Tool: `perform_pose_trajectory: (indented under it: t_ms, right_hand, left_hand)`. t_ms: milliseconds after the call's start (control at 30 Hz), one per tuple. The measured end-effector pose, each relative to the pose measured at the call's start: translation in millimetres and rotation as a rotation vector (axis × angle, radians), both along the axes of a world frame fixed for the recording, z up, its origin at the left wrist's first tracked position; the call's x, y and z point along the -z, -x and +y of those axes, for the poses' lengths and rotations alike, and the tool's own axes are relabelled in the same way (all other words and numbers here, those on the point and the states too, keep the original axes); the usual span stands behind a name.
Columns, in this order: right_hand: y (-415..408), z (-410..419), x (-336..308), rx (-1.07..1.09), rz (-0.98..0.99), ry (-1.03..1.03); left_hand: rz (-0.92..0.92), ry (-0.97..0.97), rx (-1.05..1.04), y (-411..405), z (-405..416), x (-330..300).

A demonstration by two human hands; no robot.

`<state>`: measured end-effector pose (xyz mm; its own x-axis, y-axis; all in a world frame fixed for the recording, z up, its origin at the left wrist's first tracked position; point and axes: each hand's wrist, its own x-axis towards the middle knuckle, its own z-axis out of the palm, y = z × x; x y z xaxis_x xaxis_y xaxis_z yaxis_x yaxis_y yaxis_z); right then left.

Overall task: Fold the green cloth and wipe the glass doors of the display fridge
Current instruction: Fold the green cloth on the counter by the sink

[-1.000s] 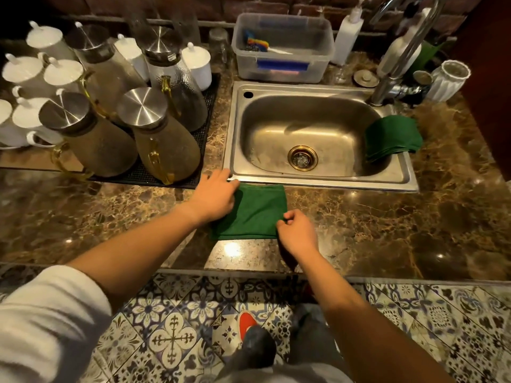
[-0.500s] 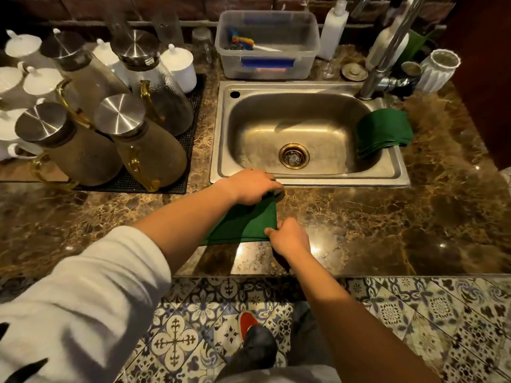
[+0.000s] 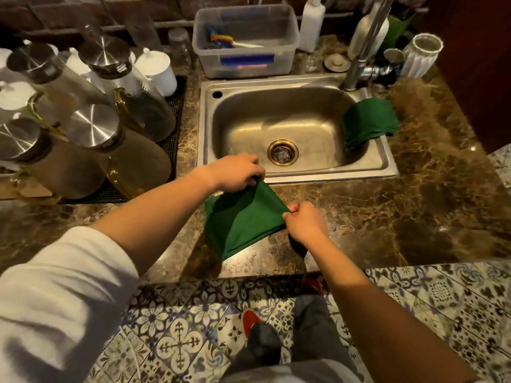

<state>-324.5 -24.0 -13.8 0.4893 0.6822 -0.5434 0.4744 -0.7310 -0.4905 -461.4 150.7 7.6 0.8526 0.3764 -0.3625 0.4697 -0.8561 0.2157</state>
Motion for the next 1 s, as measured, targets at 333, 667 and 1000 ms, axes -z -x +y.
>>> perform_pose_trajectory:
  t_ms: [333,667,1000]
  right_hand:
    - [-7.3,20.7,-21.7,-0.13,-0.099,-0.21]
    - [46.7,-8.2,-19.6,-0.394,-0.19,-0.41]
    - [87.9,-34.9,17.9,-0.617,-0.263,-0.313]
  left_hand:
    - [-0.142,-0.039,-0.138,27.8,2.2,-13.5]
    - [-0.3,-0.07,-0.184,95.5,-24.1,-8.5]
    - [-0.235,-0.134,-0.199,139.7,-54.4,33.2]
